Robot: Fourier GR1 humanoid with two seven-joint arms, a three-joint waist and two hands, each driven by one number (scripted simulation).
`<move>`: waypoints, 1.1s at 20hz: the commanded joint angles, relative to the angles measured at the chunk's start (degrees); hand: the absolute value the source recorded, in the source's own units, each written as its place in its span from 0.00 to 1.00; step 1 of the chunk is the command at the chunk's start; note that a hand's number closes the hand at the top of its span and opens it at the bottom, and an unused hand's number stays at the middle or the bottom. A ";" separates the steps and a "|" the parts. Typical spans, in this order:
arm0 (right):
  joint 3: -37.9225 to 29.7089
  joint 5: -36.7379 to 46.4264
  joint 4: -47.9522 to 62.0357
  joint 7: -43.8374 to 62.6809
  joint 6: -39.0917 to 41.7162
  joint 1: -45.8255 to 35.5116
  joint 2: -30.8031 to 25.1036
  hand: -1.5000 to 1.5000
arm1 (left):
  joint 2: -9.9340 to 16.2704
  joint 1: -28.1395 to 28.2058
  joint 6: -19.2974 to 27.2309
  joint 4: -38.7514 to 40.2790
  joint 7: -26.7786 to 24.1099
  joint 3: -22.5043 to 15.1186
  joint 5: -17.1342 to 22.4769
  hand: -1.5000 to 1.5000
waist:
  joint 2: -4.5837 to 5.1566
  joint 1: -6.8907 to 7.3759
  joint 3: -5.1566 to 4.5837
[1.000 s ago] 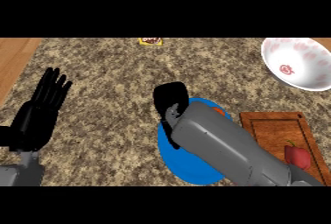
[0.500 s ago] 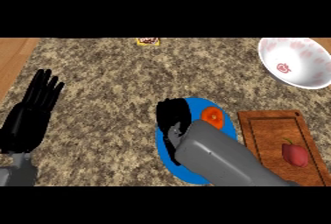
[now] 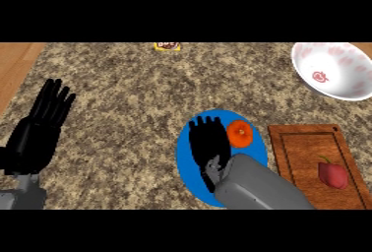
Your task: Pick the croissant from the plate and place it in the bowl
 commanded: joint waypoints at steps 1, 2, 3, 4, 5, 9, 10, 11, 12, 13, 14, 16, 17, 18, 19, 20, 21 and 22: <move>-0.51 6.12 0.72 -1.79 -1.78 2.42 -1.56 0.00 | -2.22 -2.07 0.54 2.79 -1.21 -0.83 -2.46 0.50 | 0.17 0.07 0.01; 0.42 7.98 0.85 -0.57 -2.91 4.40 0.83 0.00 | -0.57 -2.29 -0.38 0.60 2.09 0.97 -0.22 0.50 | 0.14 0.19 0.01; -0.30 9.16 4.49 -1.12 -2.92 3.21 3.54 0.00 | -1.41 -0.58 -0.75 0.04 1.09 -0.19 -1.51 0.50 | 0.16 0.37 0.01; -2.15 9.75 5.49 -5.43 -2.72 2.75 1.10 0.00 | -1.08 -0.36 1.01 -2.59 3.32 1.29 -0.96 0.50 | 0.15 0.45 0.02; -2.24 9.54 2.52 -4.74 -0.30 4.81 -0.64 0.00 | 0.04 -4.04 -3.00 3.20 0.85 2.91 0.49 0.50 | 0.17 0.08 0.00; -4.76 13.25 12.00 -9.23 -2.37 2.92 2.19 0.00 | -1.59 0.28 -3.75 1.60 -1.14 1.90 -1.33 0.50 | 0.24 0.52 0.00; -5.95 14.02 8.37 -7.35 1.69 3.07 3.42 0.00 | -1.57 -0.85 -3.67 2.20 -0.01 2.58 -1.68 0.50 | 0.16 0.31 0.00; -5.40 15.00 8.07 -7.99 0.54 5.43 2.91 0.00 | -3.93 -1.81 -1.41 3.59 -1.74 0.98 -4.31 0.50 | 0.17 0.19 0.00; -7.26 14.93 11.08 -6.67 1.74 2.79 5.86 0.00 | -2.40 -3.11 -3.30 4.82 0.07 2.56 -2.19 0.50 | 0.19 0.28 0.00; -5.79 16.77 11.97 -7.79 0.50 4.38 6.41 0.00 | -3.59 -2.89 -1.67 2.08 1.81 1.18 -3.12 0.50 | 0.17 0.32 0.01; -6.42 18.02 14.89 -11.46 -1.69 3.99 4.49 0.00 | -2.48 -2.60 -2.88 2.23 0.53 2.69 -2.81 0.50 | 0.20 0.41 0.01; -7.03 19.85 17.26 -12.79 -2.32 3.99 5.24 0.00 | -2.32 -2.98 -3.05 2.03 2.21 2.87 -2.87 0.50 | 0.21 0.44 0.01; -7.79 19.44 11.63 -11.59 0.64 6.05 4.08 0.00 | -2.14 2.58 -4.35 -2.30 0.96 4.06 -1.86 0.50 | 0.10 0.45 0.01; -8.41 20.73 17.35 -12.42 -1.38 4.50 6.47 0.00 | -1.66 -1.38 -5.77 3.19 -0.37 5.28 -1.62 0.50 | 0.20 0.40 0.00; -9.23 19.11 17.20 -9.57 1.10 2.40 7.87 0.00 | -5.01 -3.07 -0.45 0.33 2.27 1.22 -5.22 0.50 | 0.18 0.41 0.01; -9.22 20.58 12.46 -10.05 3.89 5.52 6.29 1.00 | -2.53 0.92 -4.59 -1.83 2.15 4.28 -2.14 0.50 | 0.10 0.34 0.01; -7.25 21.93 16.54 -13.89 1.63 4.26 5.92 1.00 | -2.20 -4.64 -4.51 5.18 1.49 4.45 -3.15 0.50 | 0.22 0.22 0.00; -5.50 21.82 14.35 -15.45 3.61 4.54 4.16 1.00 | -1.25 -1.23 -4.62 -0.37 2.99 6.00 -0.93 0.50 | 0.12 0.47 0.01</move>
